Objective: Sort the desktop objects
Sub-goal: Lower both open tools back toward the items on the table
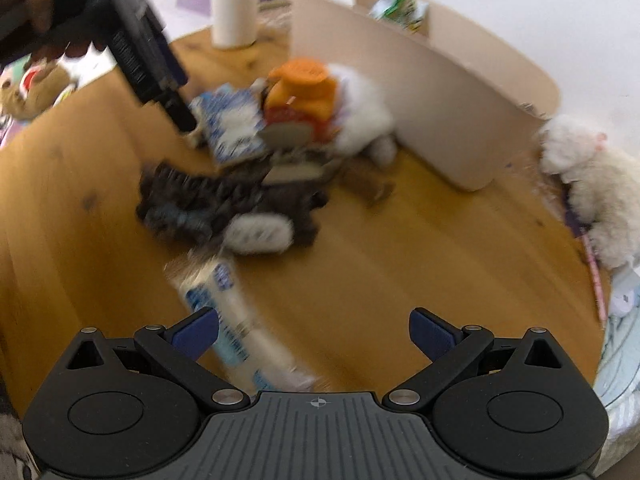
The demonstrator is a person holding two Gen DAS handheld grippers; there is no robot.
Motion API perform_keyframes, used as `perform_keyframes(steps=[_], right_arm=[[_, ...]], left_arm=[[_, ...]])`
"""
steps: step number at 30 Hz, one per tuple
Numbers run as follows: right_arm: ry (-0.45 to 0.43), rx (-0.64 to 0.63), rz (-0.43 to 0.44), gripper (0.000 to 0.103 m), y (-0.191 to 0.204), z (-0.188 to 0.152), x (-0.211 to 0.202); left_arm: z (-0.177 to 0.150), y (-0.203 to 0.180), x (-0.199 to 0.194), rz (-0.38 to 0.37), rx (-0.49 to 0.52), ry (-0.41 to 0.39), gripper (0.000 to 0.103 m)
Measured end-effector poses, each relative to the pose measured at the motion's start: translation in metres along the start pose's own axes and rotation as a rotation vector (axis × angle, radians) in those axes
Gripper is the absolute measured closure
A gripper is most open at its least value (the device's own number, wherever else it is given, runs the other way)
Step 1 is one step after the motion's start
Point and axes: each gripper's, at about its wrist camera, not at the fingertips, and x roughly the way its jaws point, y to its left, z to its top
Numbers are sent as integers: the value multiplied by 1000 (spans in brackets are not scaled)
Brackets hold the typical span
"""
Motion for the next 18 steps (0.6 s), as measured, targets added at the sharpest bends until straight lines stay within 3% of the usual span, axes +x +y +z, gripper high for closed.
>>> perform_keyframes(steps=[7, 13, 18], right_arm=[[19, 10, 16, 1, 5, -8, 14], [26, 28, 13, 11, 0, -9, 19], [13, 42, 30, 17, -4, -11, 16]], left_arm=[[1, -6, 17, 27, 21, 17, 27], [5, -9, 27, 37, 27, 5, 27], [4, -7, 32, 31, 14, -4, 41]])
